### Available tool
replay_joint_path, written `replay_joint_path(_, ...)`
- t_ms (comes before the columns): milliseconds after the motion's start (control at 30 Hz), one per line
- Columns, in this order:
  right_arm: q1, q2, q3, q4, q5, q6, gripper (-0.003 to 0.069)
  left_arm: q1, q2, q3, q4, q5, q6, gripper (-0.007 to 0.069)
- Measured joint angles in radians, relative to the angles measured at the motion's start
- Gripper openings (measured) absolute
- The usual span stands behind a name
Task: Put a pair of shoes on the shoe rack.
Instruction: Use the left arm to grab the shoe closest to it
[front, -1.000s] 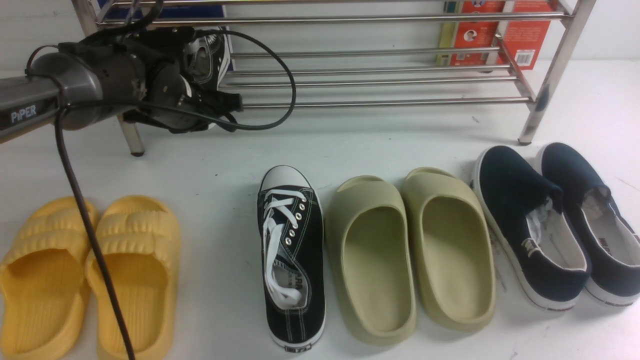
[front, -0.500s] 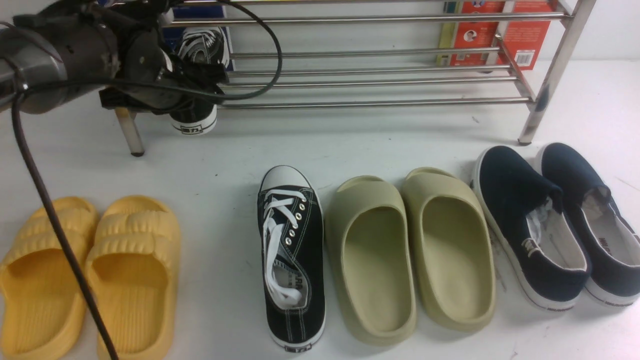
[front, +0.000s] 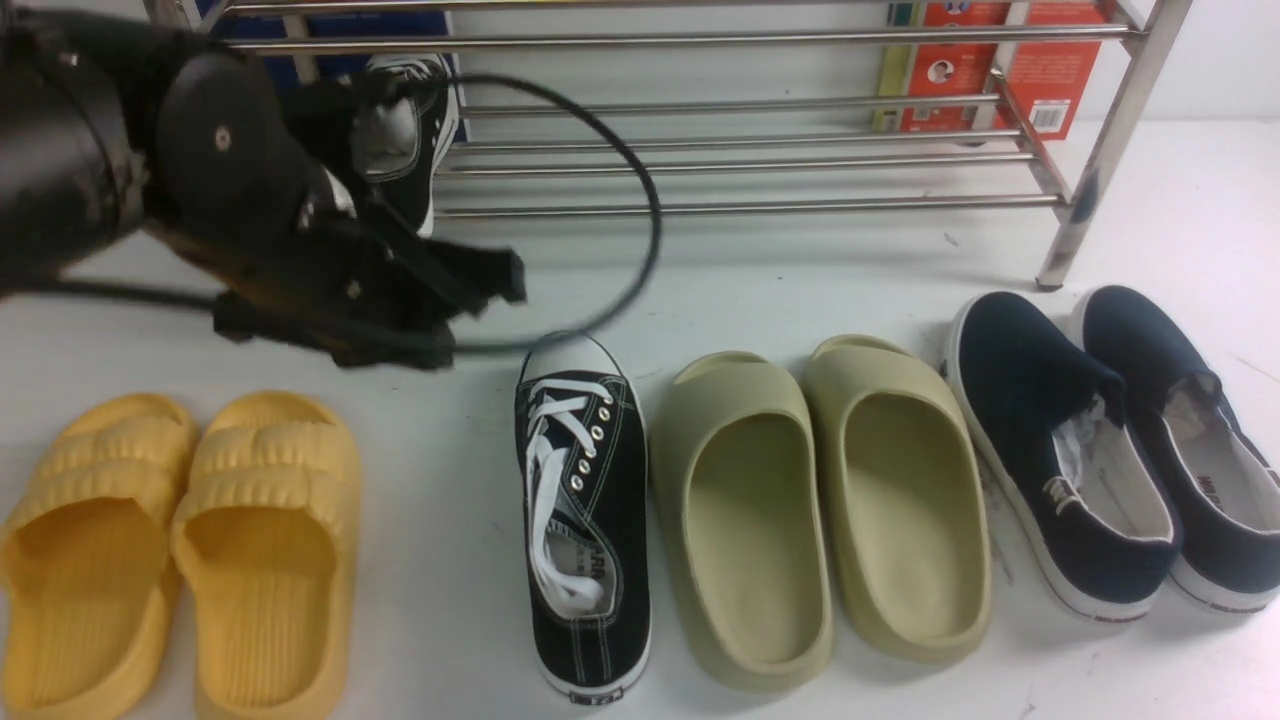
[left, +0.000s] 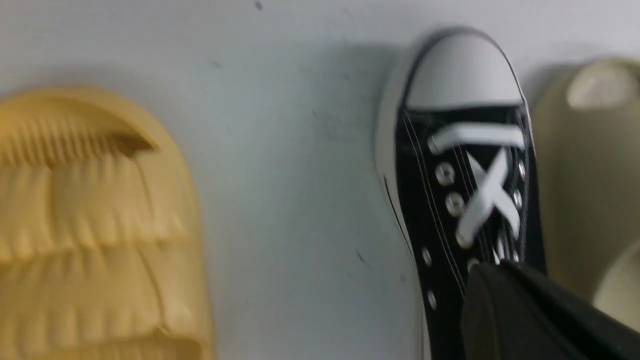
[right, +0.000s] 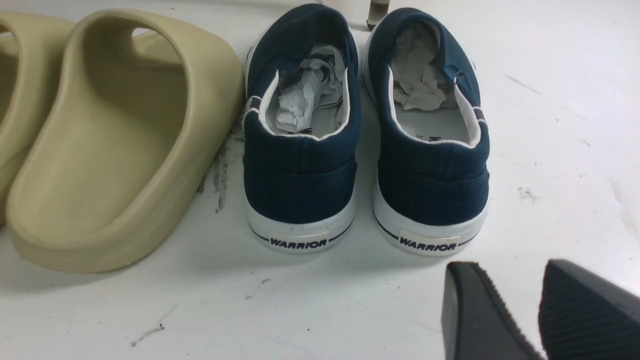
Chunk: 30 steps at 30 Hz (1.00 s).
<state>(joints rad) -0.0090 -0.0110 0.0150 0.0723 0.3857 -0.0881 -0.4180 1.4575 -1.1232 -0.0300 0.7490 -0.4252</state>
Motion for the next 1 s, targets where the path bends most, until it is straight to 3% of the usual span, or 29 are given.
replay_joint_path(167,0.0,0.0,0.0,0.0,0.0,0.0,0.0239,-0.158,-0.009,0.107,-0.008,-0.002,-0.105,-0.0013)
replay_joint_path(267,0.0,0.0,0.0,0.0,0.0,0.0,0.0239,-0.181,0.008,0.109,-0.017,-0.009,-0.117,0.0001)
replay_joint_path(467,0.0,0.0,0.0,0.0,0.0,0.0,0.0239,-0.184,0.057,0.109,-0.024,-0.016,-0.127,0.0181)
replay_joint_path(500,0.0,0.0,0.0,0.0,0.0,0.0,0.0239,-0.184,0.071,0.109,-0.024,-0.029,-0.131,0.0262)
replay_joint_path(533,0.0,0.0,0.0,0.0,0.0,0.0,0.0239,-0.184,0.08,0.109,-0.024,-0.035,-0.138,0.0296)
replay_joint_path(633,0.0,0.0,0.0,0.0,0.0,0.0,0.0239,-0.184,0.113,0.109,-0.013,-0.042,-0.179,0.0358)
replay_joint_path(867,0.0,0.0,0.0,0.0,0.0,0.0,0.0239,-0.184,0.222,0.109,0.067,-0.053,-0.274,0.0354)
replay_joint_path(1000,0.0,0.0,0.0,0.0,0.0,0.0,0.0239,-0.184,0.258,0.108,0.077,-0.079,-0.282,0.0267)
